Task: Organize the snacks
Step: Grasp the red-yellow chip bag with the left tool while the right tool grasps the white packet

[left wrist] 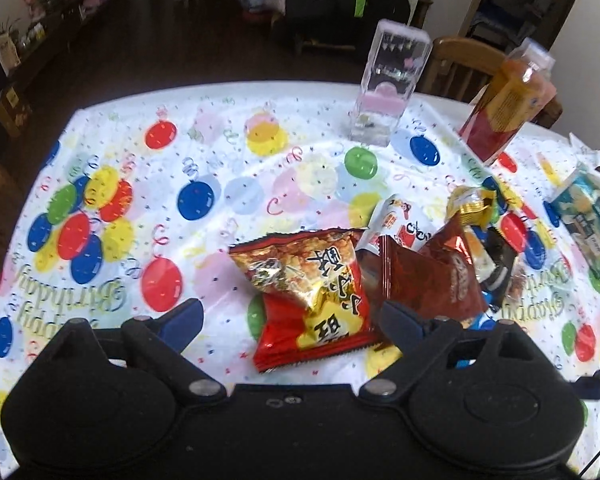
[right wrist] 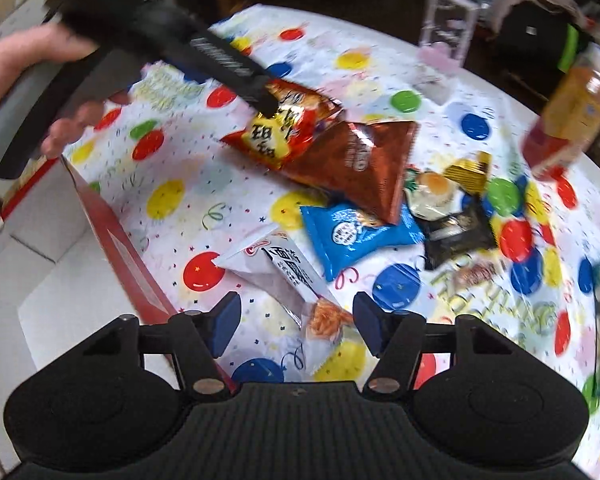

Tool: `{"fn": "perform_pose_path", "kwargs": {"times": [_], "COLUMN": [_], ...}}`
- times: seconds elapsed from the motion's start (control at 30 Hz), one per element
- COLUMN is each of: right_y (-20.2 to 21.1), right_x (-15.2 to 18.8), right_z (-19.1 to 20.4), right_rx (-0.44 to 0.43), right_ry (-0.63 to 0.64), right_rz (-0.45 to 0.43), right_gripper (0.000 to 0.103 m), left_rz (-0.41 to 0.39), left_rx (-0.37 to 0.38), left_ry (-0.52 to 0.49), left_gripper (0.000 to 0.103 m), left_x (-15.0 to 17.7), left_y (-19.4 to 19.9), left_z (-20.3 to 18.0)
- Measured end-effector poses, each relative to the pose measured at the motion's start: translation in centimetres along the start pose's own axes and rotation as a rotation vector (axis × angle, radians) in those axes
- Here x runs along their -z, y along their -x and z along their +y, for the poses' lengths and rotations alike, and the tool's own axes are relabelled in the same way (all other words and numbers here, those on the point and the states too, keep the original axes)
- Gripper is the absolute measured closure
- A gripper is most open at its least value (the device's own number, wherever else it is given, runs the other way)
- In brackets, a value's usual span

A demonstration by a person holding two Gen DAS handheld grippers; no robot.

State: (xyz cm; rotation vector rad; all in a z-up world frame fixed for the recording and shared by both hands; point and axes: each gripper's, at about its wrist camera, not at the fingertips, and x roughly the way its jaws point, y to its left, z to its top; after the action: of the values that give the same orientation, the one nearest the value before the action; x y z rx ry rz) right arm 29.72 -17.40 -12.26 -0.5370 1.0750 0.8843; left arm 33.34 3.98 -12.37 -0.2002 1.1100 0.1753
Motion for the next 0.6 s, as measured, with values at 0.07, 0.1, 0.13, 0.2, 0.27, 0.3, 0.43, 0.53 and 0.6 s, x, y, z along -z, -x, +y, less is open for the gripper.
{"fn": "perform_pose_path", "kwargs": {"times": [0.07,0.1,0.13,0.2,0.27,0.3,0.43,0.53,0.6], "right_y": [-1.0,-1.5,-1.9,-2.7,-3.4,-3.7,-4.6,-5.1,-5.3], "right_x": [-0.5,-0.7,-0.9,-1.1,-1.2,-1.2,-1.5,-1.5,-1.5], "right_z": [0.1,0.0,-0.1,-0.3,-0.3,-0.3,-0.5,-0.6,-0.5], "right_rx": [0.005,0.003,-0.001,-0.008,-0.020,-0.023,-0.033,-0.050,-0.051], "right_ry": [0.034,0.046,0.054,0.068,0.074,0.075,0.068,0.060,0.058], "right_rz": [0.013,0.020,0.029,0.040,0.047,0.049,0.046,0.053,0.053], "right_gripper": [0.043,0.047,0.051,0.053,0.058,0.062,0.069,0.074,0.079], "left_rz": [0.014,0.021,0.027,0.037,0.041,0.044,0.056,0.074,0.090], "left_rx": [-0.012,-0.018,-0.018,-0.017,-0.013,-0.011,0.001,0.006,0.020], "left_ry": [0.008,0.016,0.026,0.044,0.058,0.062,0.081,0.094,0.112], "left_gripper": [0.008,0.008,0.008,0.008,0.008,0.008,0.008,0.013,0.020], "left_x": [-0.3,-0.4,-0.5,-0.7,-0.9,-0.9,-1.0,-0.8,-0.5], "left_y": [-1.0,-1.5,-1.9,-2.6,-3.2,-3.5,-4.5,-5.3,-5.8], "left_z": [-0.3,-0.4,-0.5,-0.5,-0.4,-0.4,-0.4,-0.3,0.1]}}
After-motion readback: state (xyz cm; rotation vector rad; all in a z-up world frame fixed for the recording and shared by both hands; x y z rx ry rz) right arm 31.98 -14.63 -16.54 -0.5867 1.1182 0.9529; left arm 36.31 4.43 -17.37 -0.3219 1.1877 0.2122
